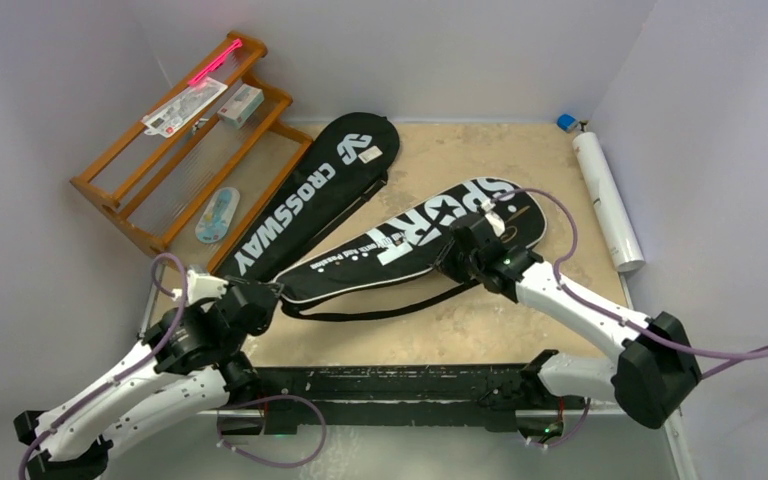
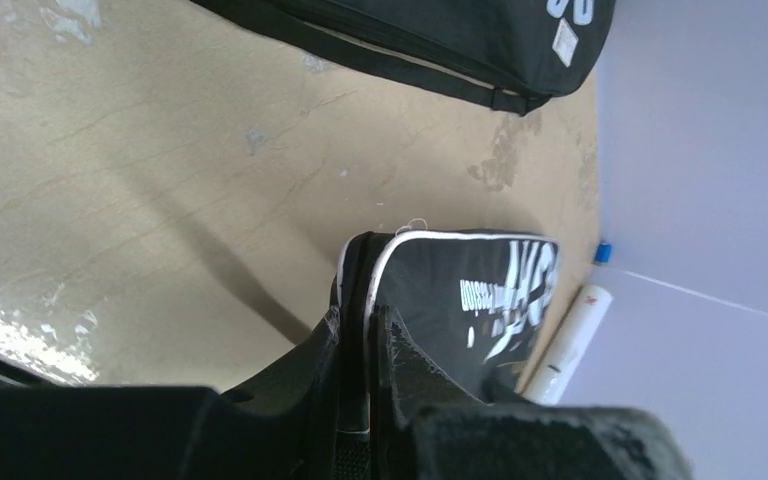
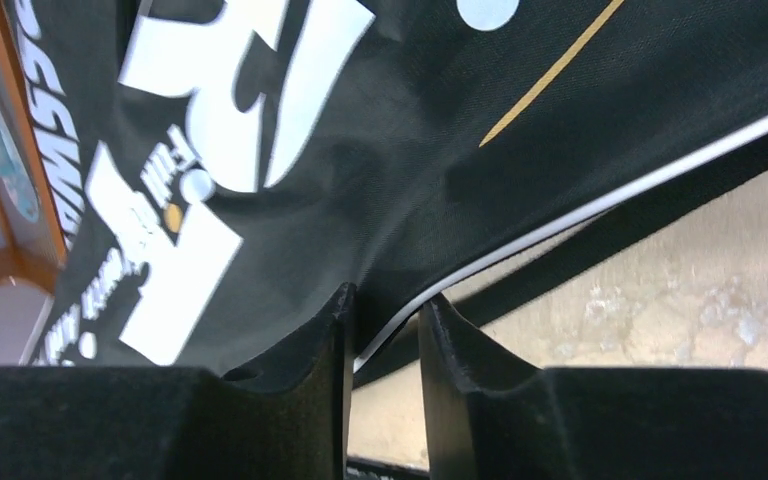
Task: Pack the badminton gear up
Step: Place the racket bag at the center of the board.
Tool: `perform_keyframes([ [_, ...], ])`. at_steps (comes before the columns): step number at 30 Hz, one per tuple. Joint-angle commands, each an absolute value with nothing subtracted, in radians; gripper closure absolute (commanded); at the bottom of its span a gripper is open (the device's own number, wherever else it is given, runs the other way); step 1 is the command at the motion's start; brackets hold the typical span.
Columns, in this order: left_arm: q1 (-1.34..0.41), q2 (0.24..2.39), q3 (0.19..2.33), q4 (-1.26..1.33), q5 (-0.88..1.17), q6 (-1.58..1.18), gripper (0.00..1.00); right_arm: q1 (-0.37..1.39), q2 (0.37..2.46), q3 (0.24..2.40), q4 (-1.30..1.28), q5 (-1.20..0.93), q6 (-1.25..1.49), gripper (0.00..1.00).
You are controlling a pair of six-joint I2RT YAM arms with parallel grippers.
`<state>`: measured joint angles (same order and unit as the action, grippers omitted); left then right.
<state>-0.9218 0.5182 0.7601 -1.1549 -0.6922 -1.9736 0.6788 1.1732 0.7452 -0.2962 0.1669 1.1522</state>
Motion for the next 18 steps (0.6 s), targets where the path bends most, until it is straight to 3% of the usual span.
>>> perform_keyframes([
  [1,-0.920,0.556,0.689,-0.930,-0.656,-1.869,1.00,0.639,1.244,0.919,-0.218,0.179,1.016,0.76],
  [3,-0.920,0.606,0.661,-0.875,-0.649,-1.860,1.00,0.572,1.301,0.993,-0.187,0.078,0.942,0.83],
  [5,-0.921,0.674,0.635,-0.777,-0.650,-1.818,1.00,0.510,1.370,1.073,-0.165,0.005,0.875,0.83],
  [10,-0.868,0.947,0.673,-0.480,-0.659,-1.581,0.99,0.376,1.607,1.383,-0.240,-0.036,0.680,0.77],
  [13,-0.815,1.134,0.826,-0.556,-0.654,-1.544,0.97,0.324,1.693,1.498,-0.298,-0.128,0.602,0.71],
  [16,-0.807,1.218,0.964,-0.601,-0.675,-1.400,0.89,0.310,1.668,1.478,-0.291,-0.220,0.534,0.25],
  [18,-0.807,1.214,0.991,-0.582,-0.682,-1.318,0.75,0.309,1.597,1.392,-0.239,-0.210,0.520,0.07],
])
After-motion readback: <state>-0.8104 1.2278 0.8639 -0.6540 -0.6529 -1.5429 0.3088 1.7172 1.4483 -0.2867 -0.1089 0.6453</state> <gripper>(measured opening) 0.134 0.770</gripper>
